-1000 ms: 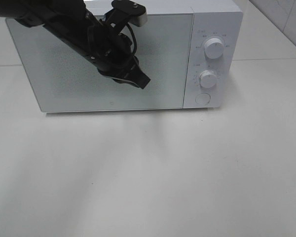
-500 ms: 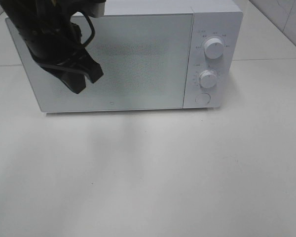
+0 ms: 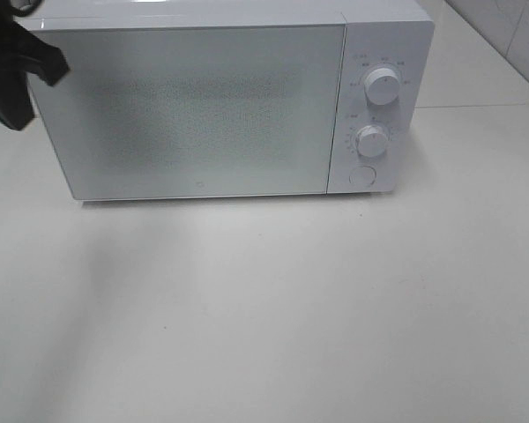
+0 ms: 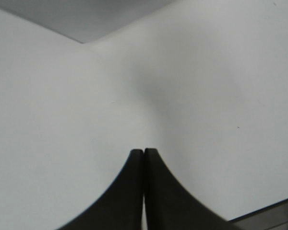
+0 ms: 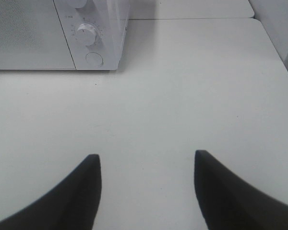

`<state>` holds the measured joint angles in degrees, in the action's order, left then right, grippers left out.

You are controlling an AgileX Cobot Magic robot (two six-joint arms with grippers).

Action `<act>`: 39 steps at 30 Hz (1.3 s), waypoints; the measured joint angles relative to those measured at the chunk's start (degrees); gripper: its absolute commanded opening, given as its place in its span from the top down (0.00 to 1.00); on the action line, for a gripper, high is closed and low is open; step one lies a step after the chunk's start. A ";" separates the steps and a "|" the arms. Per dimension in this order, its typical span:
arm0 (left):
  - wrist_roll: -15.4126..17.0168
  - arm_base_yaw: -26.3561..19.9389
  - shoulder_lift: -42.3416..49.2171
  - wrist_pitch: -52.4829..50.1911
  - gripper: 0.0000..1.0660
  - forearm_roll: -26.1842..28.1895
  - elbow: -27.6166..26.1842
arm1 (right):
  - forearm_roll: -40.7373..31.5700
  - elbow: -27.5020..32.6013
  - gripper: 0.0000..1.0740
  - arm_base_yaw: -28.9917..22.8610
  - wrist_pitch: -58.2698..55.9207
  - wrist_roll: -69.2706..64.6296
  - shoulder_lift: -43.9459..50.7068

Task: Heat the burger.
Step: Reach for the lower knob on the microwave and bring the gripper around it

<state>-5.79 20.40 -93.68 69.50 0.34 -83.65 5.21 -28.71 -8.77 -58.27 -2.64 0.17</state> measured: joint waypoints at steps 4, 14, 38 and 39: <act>1.83 -6.88 3.38 0.00 1.00 0.06 1.09 | 0.00 0.00 0.49 0.00 0.00 0.00 0.00; 4.35 -14.32 15.87 0.11 1.00 0.06 14.27 | 0.00 0.00 0.49 0.00 0.00 0.00 0.00; 6.93 -14.32 66.86 -4.41 1.00 0.17 44.18 | 0.00 0.00 0.49 0.00 0.00 0.00 0.00; 6.93 -14.32 71.62 -5.39 1.00 0.17 45.09 | 0.00 0.00 0.49 0.00 0.00 0.00 0.00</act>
<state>1.15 6.07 -22.06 64.11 0.52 -38.56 5.21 -28.71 -8.77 -58.27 -2.64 0.17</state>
